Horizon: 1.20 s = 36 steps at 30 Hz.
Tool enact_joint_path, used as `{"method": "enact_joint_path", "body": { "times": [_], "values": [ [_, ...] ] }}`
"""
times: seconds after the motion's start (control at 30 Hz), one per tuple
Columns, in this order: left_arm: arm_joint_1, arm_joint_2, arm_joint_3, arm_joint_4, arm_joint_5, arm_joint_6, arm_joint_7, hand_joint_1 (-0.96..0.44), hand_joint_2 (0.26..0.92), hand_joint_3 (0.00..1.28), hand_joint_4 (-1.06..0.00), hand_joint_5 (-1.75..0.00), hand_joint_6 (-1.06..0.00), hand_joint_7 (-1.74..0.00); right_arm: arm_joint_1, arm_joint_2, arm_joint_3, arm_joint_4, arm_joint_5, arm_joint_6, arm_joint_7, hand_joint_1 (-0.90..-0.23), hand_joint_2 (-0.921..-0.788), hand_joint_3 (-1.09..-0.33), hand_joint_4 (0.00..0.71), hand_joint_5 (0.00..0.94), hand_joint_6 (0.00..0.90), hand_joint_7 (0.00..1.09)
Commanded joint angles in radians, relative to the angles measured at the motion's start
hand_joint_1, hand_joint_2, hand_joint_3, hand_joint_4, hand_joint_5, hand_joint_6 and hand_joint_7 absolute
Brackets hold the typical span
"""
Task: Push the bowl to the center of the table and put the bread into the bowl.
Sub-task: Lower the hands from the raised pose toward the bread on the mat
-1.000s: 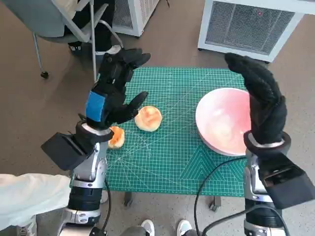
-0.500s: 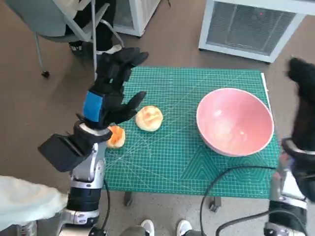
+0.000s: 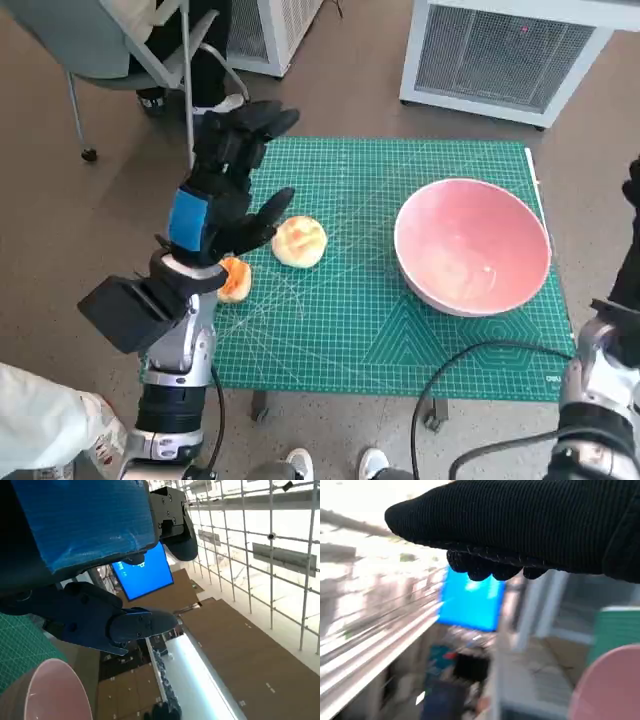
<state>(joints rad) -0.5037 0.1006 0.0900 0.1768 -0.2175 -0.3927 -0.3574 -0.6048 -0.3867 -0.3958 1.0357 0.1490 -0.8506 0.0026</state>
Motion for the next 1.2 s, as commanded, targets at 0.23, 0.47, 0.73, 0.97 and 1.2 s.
{"method": "enact_joint_path", "body": {
  "times": [0.23,0.47,0.73,0.97,1.2],
  "values": [
    [0.016,0.001,0.007,-0.019,-0.028,0.009,0.005,-0.37,0.89,0.45,0.0,-0.78,0.0,-0.98,-0.013,0.002,0.011,0.199,-0.009,0.122,-0.036,-0.503,-0.921,-0.781,0.272,0.0,0.102,0.42],
    [0.018,0.009,0.011,-0.021,-0.037,0.015,0.002,-0.37,0.886,0.46,0.0,-0.78,0.0,-0.98,-0.032,0.031,0.014,0.239,0.003,0.217,-0.016,-0.503,-0.921,-0.777,0.247,0.0,0.08,0.4],
    [0.025,0.018,0.017,-0.041,-0.049,0.03,0.0,-0.38,0.885,0.46,0.0,-0.78,0.0,-0.98,-0.066,0.07,0.021,0.257,0.005,0.3,0.005,-0.483,-0.921,-0.78,0.255,0.005,0.101,0.41],
    [0.033,0.024,0.022,-0.049,-0.051,0.035,0.001,-0.38,0.885,0.46,0.0,-0.78,0.0,-0.98,-0.095,0.109,0.018,0.268,0.011,0.347,0.034,-0.472,-0.921,-0.791,0.259,0.006,0.112,0.42],
    [0.043,0.031,0.029,-0.064,-0.052,0.041,0.001,-0.38,0.885,0.45,0.0,-0.78,0.0,-0.98,-0.127,0.143,0.036,0.276,-0.009,0.383,0.033,-0.477,-0.921,-0.795,0.273,0.012,0.112,0.43]
  ]
}}
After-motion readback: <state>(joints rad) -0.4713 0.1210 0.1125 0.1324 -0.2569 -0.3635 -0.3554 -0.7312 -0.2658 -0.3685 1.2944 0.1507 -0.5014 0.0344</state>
